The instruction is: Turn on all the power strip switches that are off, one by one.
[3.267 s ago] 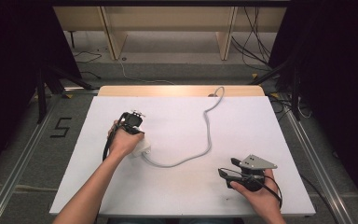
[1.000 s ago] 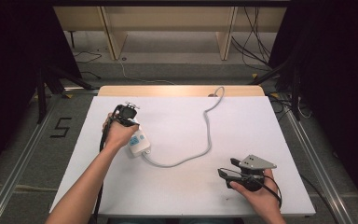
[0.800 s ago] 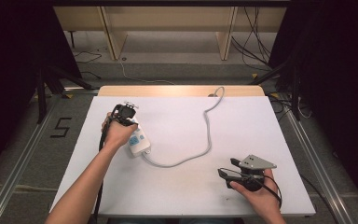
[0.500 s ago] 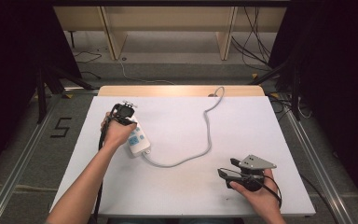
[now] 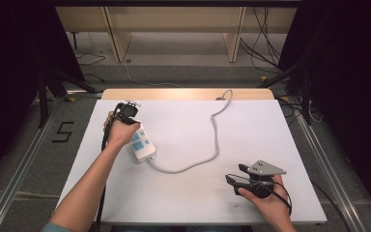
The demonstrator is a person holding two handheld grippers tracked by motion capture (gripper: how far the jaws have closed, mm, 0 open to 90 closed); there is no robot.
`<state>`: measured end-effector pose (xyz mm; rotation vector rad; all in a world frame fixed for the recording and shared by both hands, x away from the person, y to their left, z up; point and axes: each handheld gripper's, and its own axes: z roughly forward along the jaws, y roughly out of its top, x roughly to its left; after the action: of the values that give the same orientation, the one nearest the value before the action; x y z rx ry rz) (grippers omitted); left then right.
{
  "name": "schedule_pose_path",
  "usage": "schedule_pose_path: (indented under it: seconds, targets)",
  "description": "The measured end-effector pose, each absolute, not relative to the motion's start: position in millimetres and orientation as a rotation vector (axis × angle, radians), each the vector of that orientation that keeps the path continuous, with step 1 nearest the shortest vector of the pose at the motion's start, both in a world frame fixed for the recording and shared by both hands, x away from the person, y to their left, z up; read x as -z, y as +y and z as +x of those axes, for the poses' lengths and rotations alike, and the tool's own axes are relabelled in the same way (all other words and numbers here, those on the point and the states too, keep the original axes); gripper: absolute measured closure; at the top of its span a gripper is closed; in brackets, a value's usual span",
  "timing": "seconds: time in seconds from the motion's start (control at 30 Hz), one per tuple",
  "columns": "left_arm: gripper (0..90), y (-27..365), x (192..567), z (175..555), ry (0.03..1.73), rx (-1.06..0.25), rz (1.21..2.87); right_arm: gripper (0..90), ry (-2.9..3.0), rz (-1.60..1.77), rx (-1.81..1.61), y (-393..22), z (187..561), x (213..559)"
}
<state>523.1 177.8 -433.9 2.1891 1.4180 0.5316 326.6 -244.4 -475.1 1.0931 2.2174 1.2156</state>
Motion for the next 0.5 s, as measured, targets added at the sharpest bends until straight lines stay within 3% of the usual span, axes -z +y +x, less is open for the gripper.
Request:
schedule_pose_path:
  seconds: [0.5]
  targets:
    - [89.6, 179.6, 437.2, 538.1, 1.417, -0.560, 2.185, 33.8, 2.215, 1.102, -1.217, -245.2, 327.0, 475.3]
